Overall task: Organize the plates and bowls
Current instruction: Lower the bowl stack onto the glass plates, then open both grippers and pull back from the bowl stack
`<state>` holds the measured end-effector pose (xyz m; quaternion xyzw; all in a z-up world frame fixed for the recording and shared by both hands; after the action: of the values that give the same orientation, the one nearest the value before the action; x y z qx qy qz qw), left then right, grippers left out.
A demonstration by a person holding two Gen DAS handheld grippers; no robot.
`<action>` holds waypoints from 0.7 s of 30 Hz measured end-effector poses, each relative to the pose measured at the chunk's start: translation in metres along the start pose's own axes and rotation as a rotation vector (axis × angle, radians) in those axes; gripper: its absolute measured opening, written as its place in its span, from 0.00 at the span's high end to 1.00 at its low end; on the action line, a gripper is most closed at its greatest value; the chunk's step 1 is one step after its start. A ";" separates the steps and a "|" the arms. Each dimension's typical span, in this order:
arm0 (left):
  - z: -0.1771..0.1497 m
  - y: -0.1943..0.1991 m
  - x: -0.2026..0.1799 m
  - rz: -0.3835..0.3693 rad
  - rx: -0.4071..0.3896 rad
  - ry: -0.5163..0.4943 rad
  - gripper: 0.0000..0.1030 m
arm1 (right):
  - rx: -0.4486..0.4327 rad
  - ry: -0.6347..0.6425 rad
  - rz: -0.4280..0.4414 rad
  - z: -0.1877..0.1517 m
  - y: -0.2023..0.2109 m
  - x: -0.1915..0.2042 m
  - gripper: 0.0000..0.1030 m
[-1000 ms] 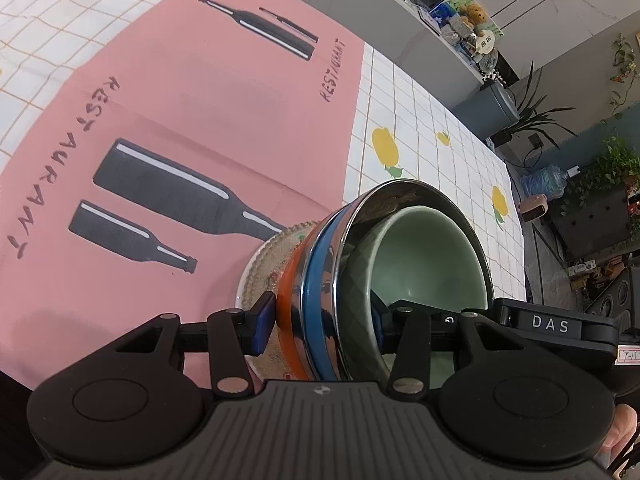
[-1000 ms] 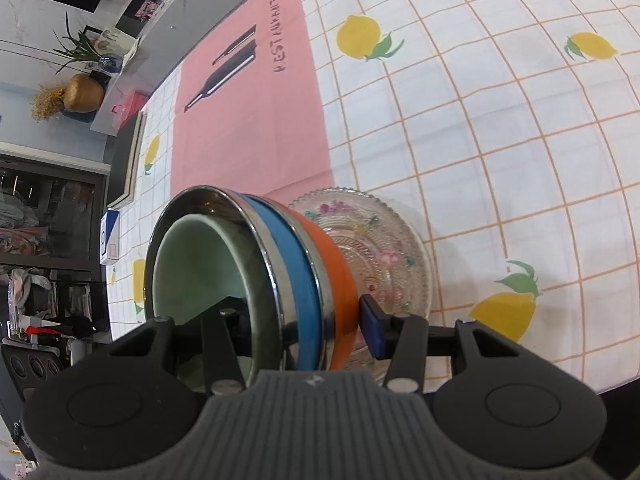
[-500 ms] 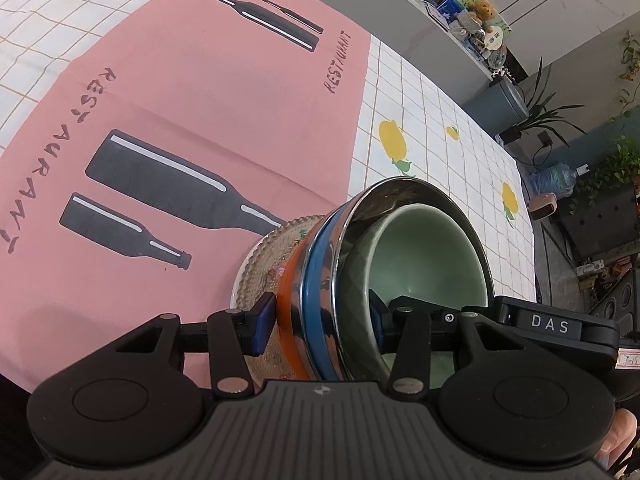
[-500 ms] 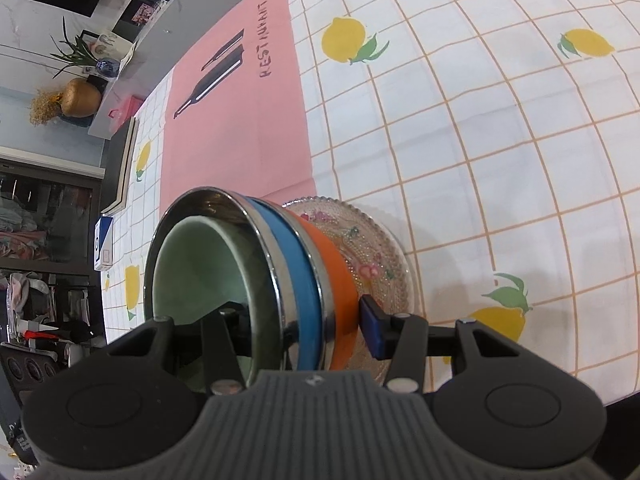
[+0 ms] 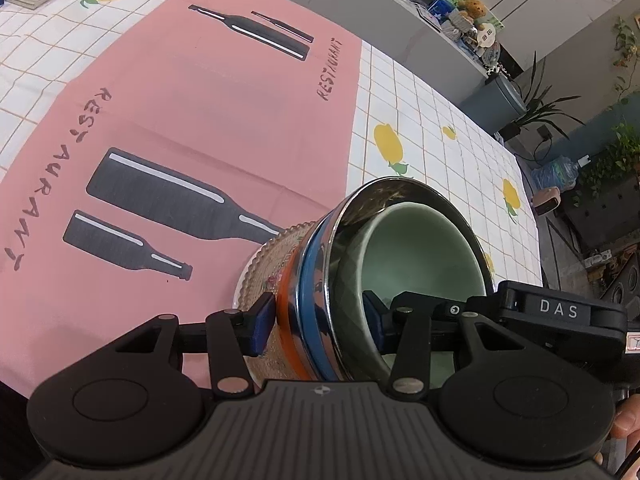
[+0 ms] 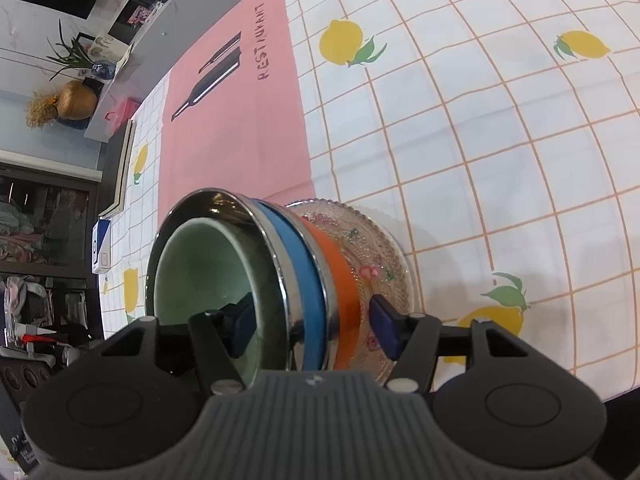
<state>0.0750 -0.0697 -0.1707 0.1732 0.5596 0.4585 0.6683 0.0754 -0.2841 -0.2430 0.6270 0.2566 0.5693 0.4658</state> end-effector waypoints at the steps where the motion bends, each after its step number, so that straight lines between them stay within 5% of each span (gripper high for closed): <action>1: 0.000 0.000 0.000 -0.005 -0.002 0.004 0.43 | 0.001 0.001 -0.004 0.000 0.000 0.000 0.39; 10: 0.006 0.019 -0.006 -0.040 -0.061 -0.002 0.32 | -0.031 0.032 -0.038 -0.002 0.014 0.007 0.33; 21: 0.029 0.086 -0.047 0.057 -0.271 -0.299 0.32 | -0.331 0.253 -0.183 -0.004 0.086 0.041 0.30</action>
<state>0.0672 -0.0547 -0.0698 0.1638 0.3822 0.5173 0.7480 0.0630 -0.2855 -0.1488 0.4397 0.2721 0.6330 0.5762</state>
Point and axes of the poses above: each gripper's, at about its wrist camera, not at the fingertips, and y roughly against the way its jaws point, x to its left, z to its top, the point moved 8 cm from there along -y, roughly the way its jaws point, and after that the axes turned 8 degrees about -z, right-handed, at the moved point
